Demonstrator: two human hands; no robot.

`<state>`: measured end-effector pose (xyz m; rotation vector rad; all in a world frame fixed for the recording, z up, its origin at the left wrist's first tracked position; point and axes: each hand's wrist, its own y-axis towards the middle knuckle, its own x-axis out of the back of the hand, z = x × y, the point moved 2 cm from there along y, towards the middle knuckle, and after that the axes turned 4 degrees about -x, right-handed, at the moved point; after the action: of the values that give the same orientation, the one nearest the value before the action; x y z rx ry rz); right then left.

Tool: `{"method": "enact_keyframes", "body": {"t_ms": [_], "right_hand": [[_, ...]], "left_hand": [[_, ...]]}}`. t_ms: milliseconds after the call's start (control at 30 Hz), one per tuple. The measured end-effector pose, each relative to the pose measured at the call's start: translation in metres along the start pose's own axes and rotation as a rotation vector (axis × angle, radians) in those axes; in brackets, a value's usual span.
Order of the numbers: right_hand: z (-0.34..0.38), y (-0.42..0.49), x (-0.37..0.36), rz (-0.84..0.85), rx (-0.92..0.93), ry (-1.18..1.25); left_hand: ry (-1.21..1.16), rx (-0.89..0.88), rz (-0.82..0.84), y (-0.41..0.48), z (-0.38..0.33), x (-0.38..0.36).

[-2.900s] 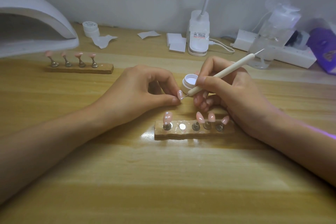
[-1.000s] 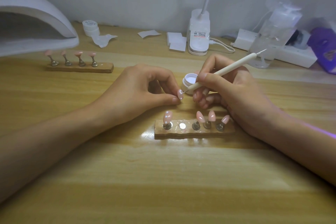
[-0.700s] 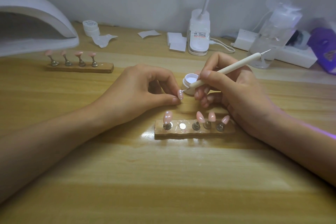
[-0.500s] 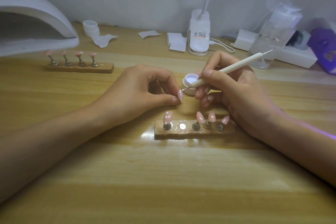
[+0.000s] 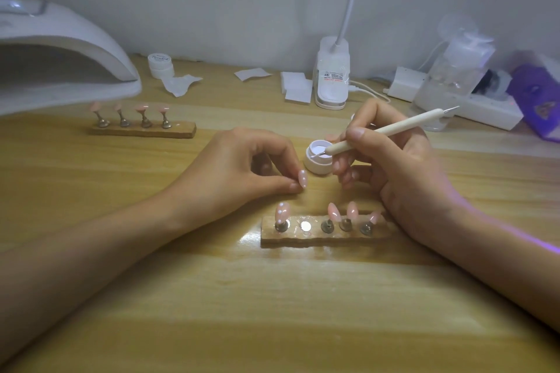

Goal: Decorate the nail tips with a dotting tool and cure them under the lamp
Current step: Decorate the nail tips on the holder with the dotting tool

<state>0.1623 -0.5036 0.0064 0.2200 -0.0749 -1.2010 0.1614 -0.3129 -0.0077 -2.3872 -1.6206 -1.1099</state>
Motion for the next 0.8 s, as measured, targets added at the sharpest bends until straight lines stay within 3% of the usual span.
{"method": "enact_keyframes", "body": {"t_ms": [367, 533, 667, 800], "right_hand": [[-0.001, 0.004, 0.005, -0.050, -0.080, 0.103], [-0.002, 0.006, 0.008, -0.066, -0.106, 0.168], [-0.003, 0.006, 0.008, -0.060, -0.101, 0.175], [-0.003, 0.007, 0.008, -0.059, -0.106, 0.176]], "left_hand": [[-0.136, 0.154, -0.089, 0.000, -0.016, 0.009], [-0.235, 0.102, -0.057, -0.007, -0.047, 0.014], [-0.048, -0.017, 0.013, -0.027, -0.058, 0.003], [-0.088, 0.017, -0.009, -0.038, -0.050, -0.008]]}}
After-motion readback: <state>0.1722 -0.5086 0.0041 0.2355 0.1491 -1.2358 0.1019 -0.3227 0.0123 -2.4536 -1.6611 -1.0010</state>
